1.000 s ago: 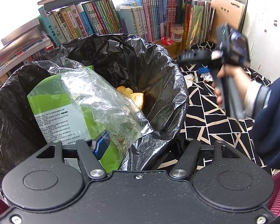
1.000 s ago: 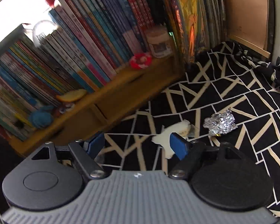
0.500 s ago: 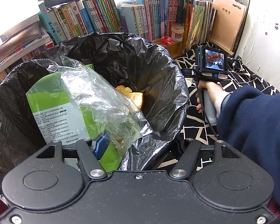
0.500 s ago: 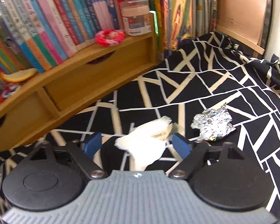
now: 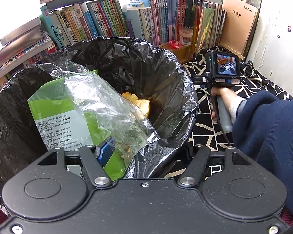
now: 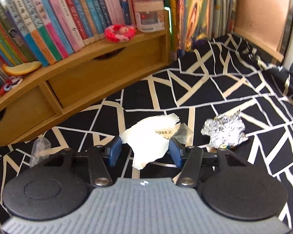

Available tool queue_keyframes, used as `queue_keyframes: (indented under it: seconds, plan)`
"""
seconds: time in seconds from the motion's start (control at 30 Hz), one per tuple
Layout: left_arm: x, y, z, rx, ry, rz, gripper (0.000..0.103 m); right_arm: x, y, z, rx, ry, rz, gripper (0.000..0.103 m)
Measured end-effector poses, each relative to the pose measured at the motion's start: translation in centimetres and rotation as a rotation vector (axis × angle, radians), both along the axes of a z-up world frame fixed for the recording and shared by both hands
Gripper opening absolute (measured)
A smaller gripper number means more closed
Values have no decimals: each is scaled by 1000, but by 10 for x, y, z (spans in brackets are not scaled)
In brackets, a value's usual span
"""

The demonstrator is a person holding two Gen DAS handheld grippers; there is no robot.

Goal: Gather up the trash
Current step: 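Close the right tool on the white tissue and lift, then carry the tissue over the trash bag and open the right tool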

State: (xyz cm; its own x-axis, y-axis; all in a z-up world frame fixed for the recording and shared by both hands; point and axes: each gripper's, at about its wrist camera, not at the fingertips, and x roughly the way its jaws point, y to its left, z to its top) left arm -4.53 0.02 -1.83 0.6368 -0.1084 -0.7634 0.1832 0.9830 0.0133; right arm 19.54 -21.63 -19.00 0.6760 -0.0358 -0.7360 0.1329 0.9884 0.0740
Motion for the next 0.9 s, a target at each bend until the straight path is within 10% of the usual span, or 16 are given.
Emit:
queue_keyframes:
  seconds: [0.6,0.9]
  plan:
    - [-2,-1,-2,2,2,2,65,-84,33,181,171,-177,284,60]
    - [-4,-3,-2,23,-7,5,65,-143,71,233,345,-372,617,63]
